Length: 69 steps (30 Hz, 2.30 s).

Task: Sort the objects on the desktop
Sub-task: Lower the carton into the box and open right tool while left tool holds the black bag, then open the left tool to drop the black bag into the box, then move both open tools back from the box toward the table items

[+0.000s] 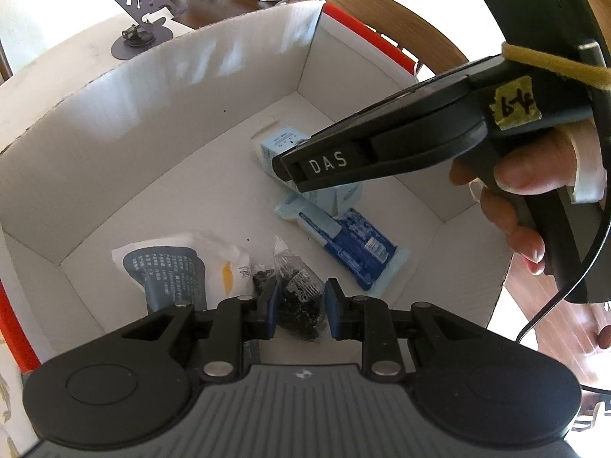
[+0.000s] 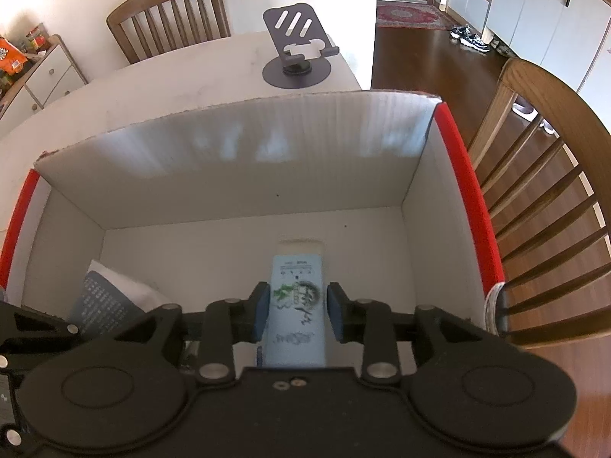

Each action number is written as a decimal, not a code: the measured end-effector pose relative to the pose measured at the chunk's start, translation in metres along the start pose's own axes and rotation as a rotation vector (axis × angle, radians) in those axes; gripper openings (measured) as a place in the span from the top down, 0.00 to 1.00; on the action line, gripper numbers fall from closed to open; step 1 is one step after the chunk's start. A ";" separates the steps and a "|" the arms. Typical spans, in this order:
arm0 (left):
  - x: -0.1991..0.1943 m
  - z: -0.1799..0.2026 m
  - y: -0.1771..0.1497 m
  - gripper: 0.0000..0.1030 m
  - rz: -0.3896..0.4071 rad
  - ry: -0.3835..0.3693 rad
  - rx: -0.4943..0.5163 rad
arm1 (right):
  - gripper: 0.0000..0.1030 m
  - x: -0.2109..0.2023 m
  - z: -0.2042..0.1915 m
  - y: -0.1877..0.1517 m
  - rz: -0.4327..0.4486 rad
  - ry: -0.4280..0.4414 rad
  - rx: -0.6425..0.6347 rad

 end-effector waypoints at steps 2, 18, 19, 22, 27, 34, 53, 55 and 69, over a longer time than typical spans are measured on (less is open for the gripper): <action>-0.002 -0.001 0.001 0.77 0.004 0.004 -0.008 | 0.66 -0.002 0.001 0.000 0.009 -0.004 0.001; -0.031 0.010 -0.004 0.28 0.074 -0.006 -0.003 | 0.53 -0.033 -0.001 -0.010 0.053 0.014 0.019; -0.035 0.011 -0.005 0.28 0.079 -0.011 -0.002 | 0.52 -0.036 -0.002 -0.010 0.058 0.015 0.018; -0.044 0.015 -0.006 0.28 0.098 -0.015 0.005 | 0.51 -0.044 -0.004 -0.011 0.071 0.022 0.016; -0.058 0.020 -0.011 0.28 0.126 -0.013 0.005 | 0.50 -0.060 -0.007 -0.016 0.089 0.027 0.014; -0.077 0.027 -0.019 0.20 0.158 -0.019 0.008 | 0.50 -0.079 -0.012 -0.025 0.113 0.044 0.008; -0.130 0.032 -0.060 0.11 0.238 -0.013 0.005 | 0.36 -0.122 -0.032 -0.058 0.149 0.071 -0.004; -0.136 0.031 -0.065 0.11 0.253 -0.010 0.005 | 0.35 -0.126 -0.035 -0.061 0.156 0.078 -0.003; -0.179 0.005 -0.114 0.10 0.344 -0.009 -0.044 | 0.33 -0.149 -0.073 -0.080 0.204 0.136 0.011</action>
Point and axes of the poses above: each gripper's, at about its wrist camera, not at the fingertips, and x roughly the way its jaws point, z to its right, y to its top, the point moved 6 cm from there along x, roughly the way its jaws point, and after that the axes turned 4 degrees about -z, right-handed, at the moved point
